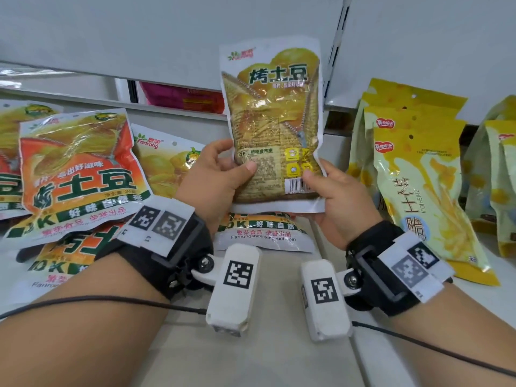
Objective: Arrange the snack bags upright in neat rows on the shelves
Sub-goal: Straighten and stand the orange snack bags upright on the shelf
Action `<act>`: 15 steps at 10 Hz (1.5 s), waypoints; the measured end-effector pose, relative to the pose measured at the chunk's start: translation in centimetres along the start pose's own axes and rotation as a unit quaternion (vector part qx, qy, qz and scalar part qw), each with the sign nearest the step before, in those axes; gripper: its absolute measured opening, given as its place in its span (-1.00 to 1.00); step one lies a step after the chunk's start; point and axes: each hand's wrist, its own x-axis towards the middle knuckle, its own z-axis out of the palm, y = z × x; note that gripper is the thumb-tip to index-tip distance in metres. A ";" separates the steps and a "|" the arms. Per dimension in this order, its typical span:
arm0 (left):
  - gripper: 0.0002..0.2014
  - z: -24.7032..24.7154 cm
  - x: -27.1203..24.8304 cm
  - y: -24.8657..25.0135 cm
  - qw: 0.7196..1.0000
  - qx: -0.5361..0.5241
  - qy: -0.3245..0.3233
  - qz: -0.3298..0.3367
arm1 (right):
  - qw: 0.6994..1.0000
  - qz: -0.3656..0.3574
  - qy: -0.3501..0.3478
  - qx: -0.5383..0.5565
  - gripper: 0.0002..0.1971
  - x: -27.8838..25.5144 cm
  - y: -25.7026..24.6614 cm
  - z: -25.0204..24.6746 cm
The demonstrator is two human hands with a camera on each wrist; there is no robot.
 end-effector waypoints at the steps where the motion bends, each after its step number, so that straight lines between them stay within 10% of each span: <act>1: -0.31 -0.1 0.1 -0.2 1.000 0.007 -0.002 0.008 | 0.998 0.001 0.030 -0.053 -0.77 0.1 -0.1 0.0; 5: -0.60 -0.2 0.2 -0.1 0.999 -0.005 -0.043 0.017 | 0.998 -0.015 0.048 -0.025 -0.73 0.1 -0.5 -0.4; 7: -0.43 -0.5 0.2 -0.3 0.997 0.030 -0.067 0.000 | 0.996 -0.041 0.077 0.005 -0.83 -0.1 -1.5 -0.4; 10: -0.33 -0.5 -0.4 0.1 0.987 0.084 -0.135 -0.018 | 0.988 -0.093 0.084 0.089 -0.68 -0.4 -2.7 -0.5; 12: -0.65 -0.1 -0.9 0.4 0.980 0.063 -0.186 -0.022 | 0.985 -0.081 0.104 0.109 -0.40 -0.6 -3.4 -0.5; 15: -0.66 -0.1 -0.9 0.2 0.986 0.020 -0.164 -0.034 | 0.983 -0.050 0.111 0.137 -0.75 -0.1 -3.2 -0.9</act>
